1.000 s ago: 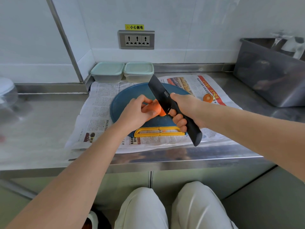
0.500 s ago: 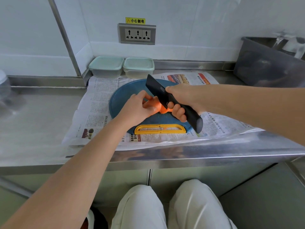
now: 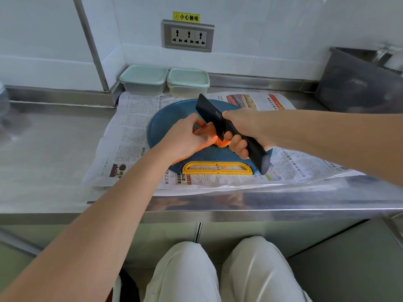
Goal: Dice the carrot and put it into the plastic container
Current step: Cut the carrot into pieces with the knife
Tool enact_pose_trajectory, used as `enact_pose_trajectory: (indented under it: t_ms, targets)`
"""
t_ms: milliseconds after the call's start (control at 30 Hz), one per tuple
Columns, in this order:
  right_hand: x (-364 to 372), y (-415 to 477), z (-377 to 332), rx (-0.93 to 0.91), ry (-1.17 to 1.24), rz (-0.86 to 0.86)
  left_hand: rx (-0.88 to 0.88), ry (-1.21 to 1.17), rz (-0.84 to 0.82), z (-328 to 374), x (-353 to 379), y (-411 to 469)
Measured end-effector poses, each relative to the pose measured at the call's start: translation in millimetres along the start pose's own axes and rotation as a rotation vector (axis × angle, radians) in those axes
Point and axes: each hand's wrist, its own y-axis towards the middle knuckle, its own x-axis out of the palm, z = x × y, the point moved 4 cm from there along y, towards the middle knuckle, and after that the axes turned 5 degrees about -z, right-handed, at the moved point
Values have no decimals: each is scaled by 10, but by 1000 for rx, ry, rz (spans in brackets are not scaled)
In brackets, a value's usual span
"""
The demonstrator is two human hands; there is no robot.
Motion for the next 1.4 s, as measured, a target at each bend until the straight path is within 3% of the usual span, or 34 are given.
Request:
enact_pose_trajectory:
  t_ms: [533,733,1000,1400]
  targets:
    - [214,275,334,-27,183,112,-14,-41,3,-148,-9,60]
    - [191,188,357,-44,390,6,-33,-43,29,-148,-6,40]
    - [-22,-123,272,-177,287,10,-16,-54,11,-64,-1,-26]
    - [1,-199,327,-145,204,18,-7,-13,10,-26,17,-47]
